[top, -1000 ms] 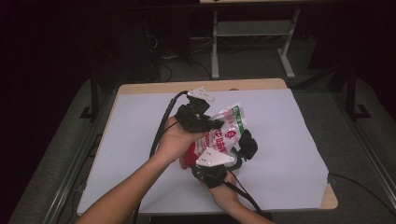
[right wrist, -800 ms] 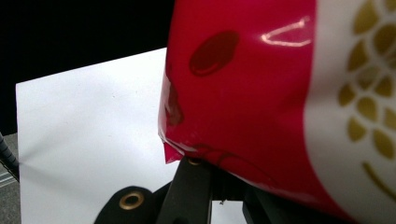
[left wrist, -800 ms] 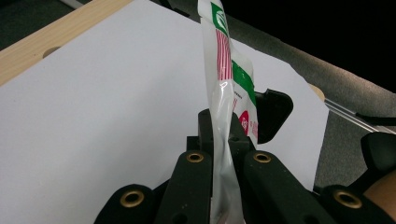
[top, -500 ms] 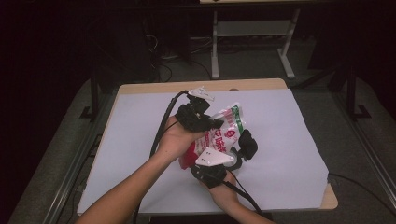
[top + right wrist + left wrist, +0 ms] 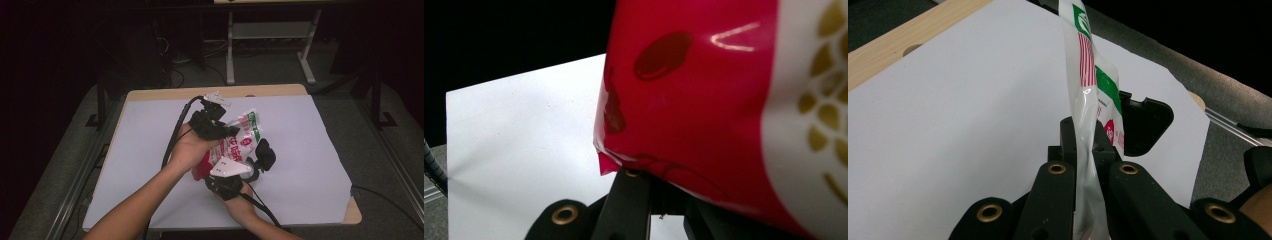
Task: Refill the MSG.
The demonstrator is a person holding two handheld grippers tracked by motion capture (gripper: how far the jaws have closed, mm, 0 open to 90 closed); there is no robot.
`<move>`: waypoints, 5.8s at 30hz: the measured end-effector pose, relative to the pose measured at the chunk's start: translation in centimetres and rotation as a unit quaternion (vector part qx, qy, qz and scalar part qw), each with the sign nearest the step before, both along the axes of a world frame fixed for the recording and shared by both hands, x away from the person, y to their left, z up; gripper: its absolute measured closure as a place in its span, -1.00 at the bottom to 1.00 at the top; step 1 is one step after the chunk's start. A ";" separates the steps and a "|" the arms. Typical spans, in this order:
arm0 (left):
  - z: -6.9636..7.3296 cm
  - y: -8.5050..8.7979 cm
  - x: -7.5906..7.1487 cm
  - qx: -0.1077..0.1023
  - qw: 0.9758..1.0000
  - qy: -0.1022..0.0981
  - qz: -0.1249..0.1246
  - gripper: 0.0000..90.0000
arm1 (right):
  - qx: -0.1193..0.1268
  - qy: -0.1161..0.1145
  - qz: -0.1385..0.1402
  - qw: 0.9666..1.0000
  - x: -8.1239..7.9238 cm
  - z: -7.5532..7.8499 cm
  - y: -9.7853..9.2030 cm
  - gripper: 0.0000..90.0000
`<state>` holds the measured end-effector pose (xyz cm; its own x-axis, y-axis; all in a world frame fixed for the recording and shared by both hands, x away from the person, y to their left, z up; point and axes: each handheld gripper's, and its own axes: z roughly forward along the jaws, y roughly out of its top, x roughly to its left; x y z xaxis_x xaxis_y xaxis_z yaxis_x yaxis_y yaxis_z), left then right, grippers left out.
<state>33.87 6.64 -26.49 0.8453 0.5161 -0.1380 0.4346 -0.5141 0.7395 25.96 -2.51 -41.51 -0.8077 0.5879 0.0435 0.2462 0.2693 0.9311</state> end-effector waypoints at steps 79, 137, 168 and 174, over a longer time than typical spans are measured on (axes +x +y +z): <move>0.5 -1.3 -0.1 0.027 1.000 -0.004 -0.011 1.00 | 0.009 -0.010 0.002 1.000 0.0 0.4 -0.2 1.00; 0.6 -2.0 -0.2 0.032 0.999 -0.005 -0.012 1.00 | 0.025 -0.017 0.008 1.000 0.0 0.7 -0.1 1.00; 0.5 -2.3 -0.4 0.030 0.999 -0.004 -0.012 1.00 | 0.029 -0.023 0.011 0.999 0.0 0.7 -0.1 1.00; 0.4 -2.4 -0.5 0.029 0.999 -0.003 -0.012 1.00 | 0.029 -0.025 0.011 0.999 0.0 0.8 -0.1 1.00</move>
